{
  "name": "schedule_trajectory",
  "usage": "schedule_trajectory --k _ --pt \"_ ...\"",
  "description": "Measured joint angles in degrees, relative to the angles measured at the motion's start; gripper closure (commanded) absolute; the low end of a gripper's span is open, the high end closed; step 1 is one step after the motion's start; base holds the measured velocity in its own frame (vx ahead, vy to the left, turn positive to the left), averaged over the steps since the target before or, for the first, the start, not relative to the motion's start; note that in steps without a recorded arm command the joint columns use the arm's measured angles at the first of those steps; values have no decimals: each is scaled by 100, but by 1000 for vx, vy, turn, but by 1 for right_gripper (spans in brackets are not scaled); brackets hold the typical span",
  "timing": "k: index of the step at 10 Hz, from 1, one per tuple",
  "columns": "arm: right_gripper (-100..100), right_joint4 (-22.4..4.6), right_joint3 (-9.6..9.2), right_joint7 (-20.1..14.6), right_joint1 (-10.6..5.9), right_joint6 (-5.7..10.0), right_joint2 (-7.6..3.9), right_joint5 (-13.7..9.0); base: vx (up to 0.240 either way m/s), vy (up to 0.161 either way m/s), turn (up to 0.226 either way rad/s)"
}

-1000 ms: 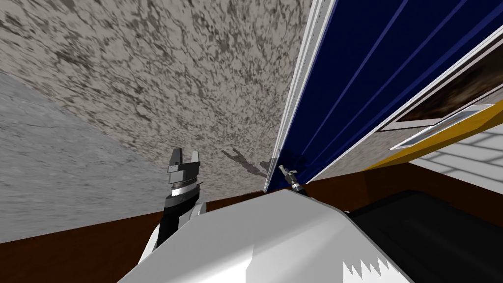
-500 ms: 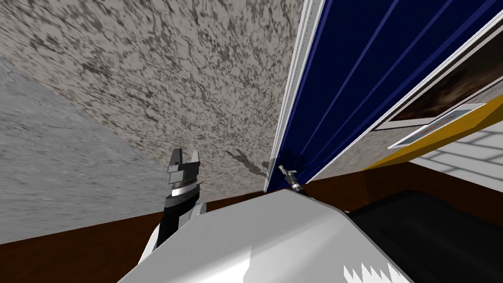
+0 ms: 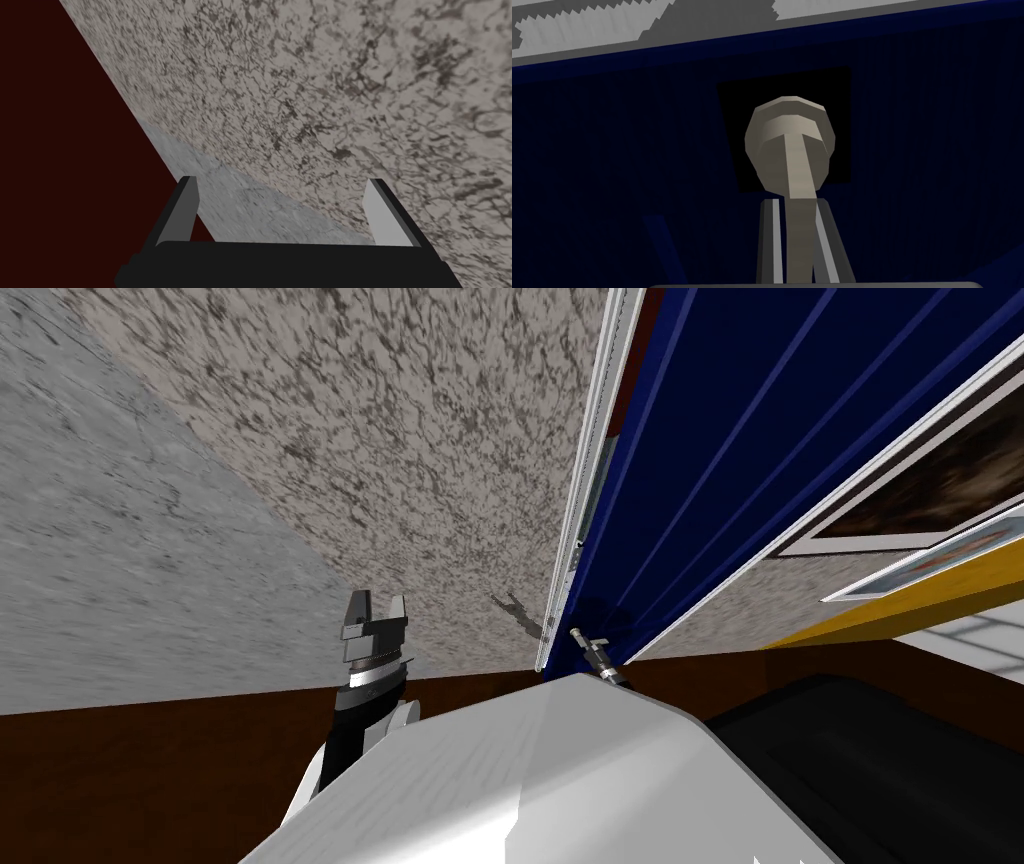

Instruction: Pull the door open

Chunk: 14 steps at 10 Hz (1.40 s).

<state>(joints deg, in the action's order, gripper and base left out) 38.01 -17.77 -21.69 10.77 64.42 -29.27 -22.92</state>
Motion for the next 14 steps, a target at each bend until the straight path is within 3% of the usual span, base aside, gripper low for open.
schedule_trajectory --k 2,3,5,13,14 --pt "100 -171 -99 -91 37 222 -51 -3 -198 -55 197" --pt "100 -73 -137 -108 161 277 -123 -31 -188 -62 146" --pt "100 -296 -246 -199 152 522 -150 -26 -135 -53 88" --pt "100 -495 -447 -292 253 894 -235 -96 -202 -59 173" --pt "100 -619 -489 -324 225 1001 -237 -103 -260 -57 172"
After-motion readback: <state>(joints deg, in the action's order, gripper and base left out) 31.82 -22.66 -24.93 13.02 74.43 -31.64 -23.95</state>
